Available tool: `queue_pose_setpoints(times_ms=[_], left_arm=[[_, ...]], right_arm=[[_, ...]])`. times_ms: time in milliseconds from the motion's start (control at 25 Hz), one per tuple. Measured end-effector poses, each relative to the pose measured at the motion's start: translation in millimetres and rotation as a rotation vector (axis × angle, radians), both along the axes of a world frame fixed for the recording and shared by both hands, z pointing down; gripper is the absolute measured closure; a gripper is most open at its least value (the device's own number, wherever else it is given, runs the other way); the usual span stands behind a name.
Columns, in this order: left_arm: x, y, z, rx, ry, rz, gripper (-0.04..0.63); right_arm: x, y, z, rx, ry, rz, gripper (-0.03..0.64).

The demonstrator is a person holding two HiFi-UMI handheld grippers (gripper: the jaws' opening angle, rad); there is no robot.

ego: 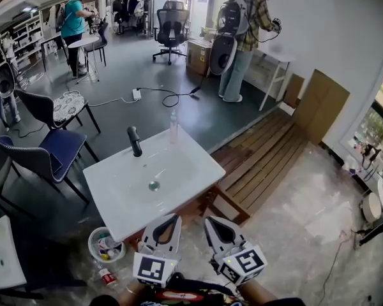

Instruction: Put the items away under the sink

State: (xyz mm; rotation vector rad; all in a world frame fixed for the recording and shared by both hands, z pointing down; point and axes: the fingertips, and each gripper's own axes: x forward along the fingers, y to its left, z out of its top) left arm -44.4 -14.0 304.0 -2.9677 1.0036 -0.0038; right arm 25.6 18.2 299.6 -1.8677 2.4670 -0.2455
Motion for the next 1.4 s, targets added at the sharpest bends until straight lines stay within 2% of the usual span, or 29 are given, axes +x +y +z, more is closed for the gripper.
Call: queue_pose_setpoints(times_ms=[120, 280, 520, 760, 1400], left_arm=[[-3.4, 0.5, -0.7, 0.017, 0.006, 0.0, 0.588], [-10.6, 0.5, 5.0, -0.027, 0.005, -0.024, 0.588], [-13.3, -3.7, 4.0, -0.028, 0.014, -0.051, 0.588], [-16.0, -13.8, 0.9, 0.001, 0.015, -0.093, 0.588], [-20.8, -42.1, 9.8, -0.021, -0.005, -0.189, 0.588]], right_arm=[[-3.2, -0.6, 0.6, -0.002, 0.001, -0.003, 0.609], [-8.0, -1.1, 1.2, -0.006, 0.0, -0.016, 0.609], [-9.7, -8.0, 1.7, -0.011, 0.006, -0.043, 0.609], [-10.2, -20.2, 2.3, -0.012, 0.012, -0.084, 0.609], [-4.6, -64.8, 4.1, 0.002, 0.003, -0.164, 0.609]])
